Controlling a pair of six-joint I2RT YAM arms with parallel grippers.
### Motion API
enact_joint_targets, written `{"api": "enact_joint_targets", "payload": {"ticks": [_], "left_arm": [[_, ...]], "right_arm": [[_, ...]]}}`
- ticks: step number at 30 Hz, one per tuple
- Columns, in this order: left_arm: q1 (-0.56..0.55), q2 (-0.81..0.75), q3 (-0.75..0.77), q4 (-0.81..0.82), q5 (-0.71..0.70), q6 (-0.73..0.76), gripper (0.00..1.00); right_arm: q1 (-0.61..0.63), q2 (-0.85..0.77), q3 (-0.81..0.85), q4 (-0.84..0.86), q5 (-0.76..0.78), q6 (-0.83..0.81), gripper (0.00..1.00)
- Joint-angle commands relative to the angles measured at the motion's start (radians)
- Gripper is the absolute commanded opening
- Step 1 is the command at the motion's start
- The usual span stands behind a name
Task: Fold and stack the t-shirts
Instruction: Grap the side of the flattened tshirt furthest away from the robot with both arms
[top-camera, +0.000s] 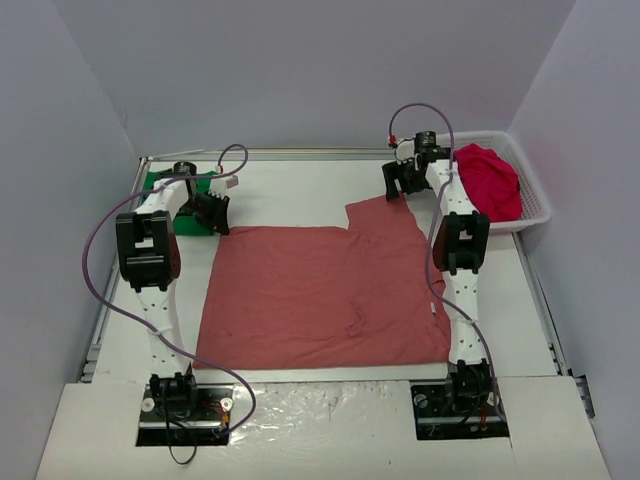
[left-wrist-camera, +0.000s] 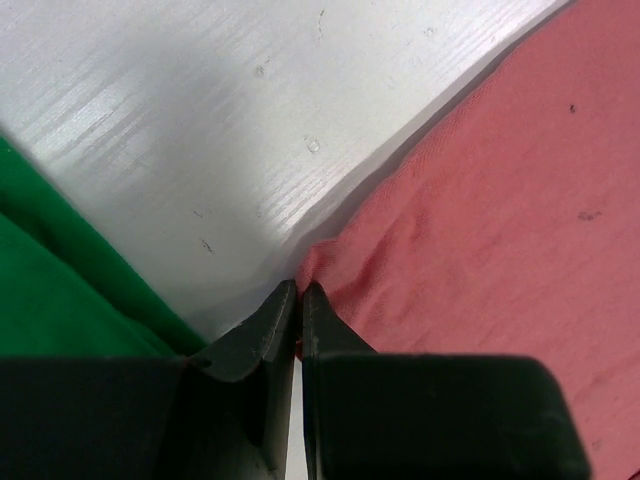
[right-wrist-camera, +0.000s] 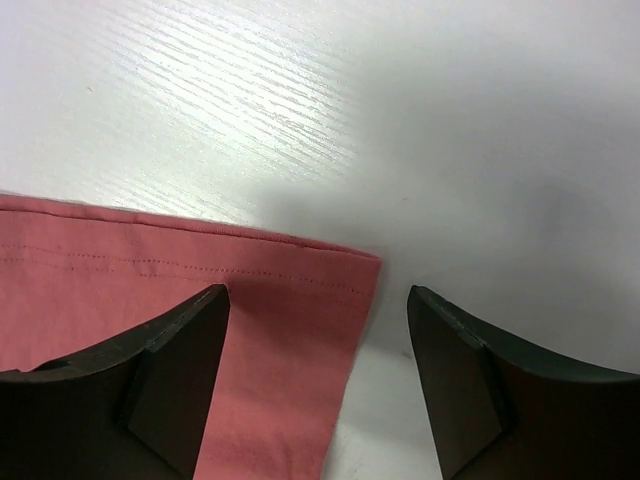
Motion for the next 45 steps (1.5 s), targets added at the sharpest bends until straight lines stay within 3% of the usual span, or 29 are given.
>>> {"api": "enact_joint_targets", "payload": {"ticks": [1, 6, 14, 19, 22, 35, 45], "left_arm": [[-0.011, -0.051, -0.009, 0.009, -0.028, -0.005, 0.02], [-0.014, -0.051, -0.007, 0.009, -0.037, -0.005, 0.02], [-0.017, -0.037, -0.006, 0.008, -0.042, 0.000, 0.03], [-0.018, -0.032, -0.009, 0.009, -0.042, 0.005, 0.02], [-0.020, -0.031, -0.010, 0.012, -0.045, 0.003, 0.02], [-0.029, -0.086, 0.045, 0.024, -0.040, -0.067, 0.02], [-0.026, -0.195, 0.018, 0.021, -0.009, -0.080, 0.02]], "right_arm": [[-0.013, 0.039, 0.030, -0.005, -0.066, 0.058, 0.68], [-0.020, 0.033, -0.014, -0.003, -0.077, 0.081, 0.60], [-0.037, -0.002, -0.077, -0.006, -0.101, 0.074, 0.29], [-0.036, 0.002, -0.079, -0.006, -0.090, 0.071, 0.16], [-0.036, 0.004, -0.073, -0.003, -0.074, 0.066, 0.00], [-0.031, -0.093, -0.057, -0.005, -0.080, 0.043, 0.00], [-0.029, -0.251, -0.155, -0.006, -0.084, 0.023, 0.00]]}}
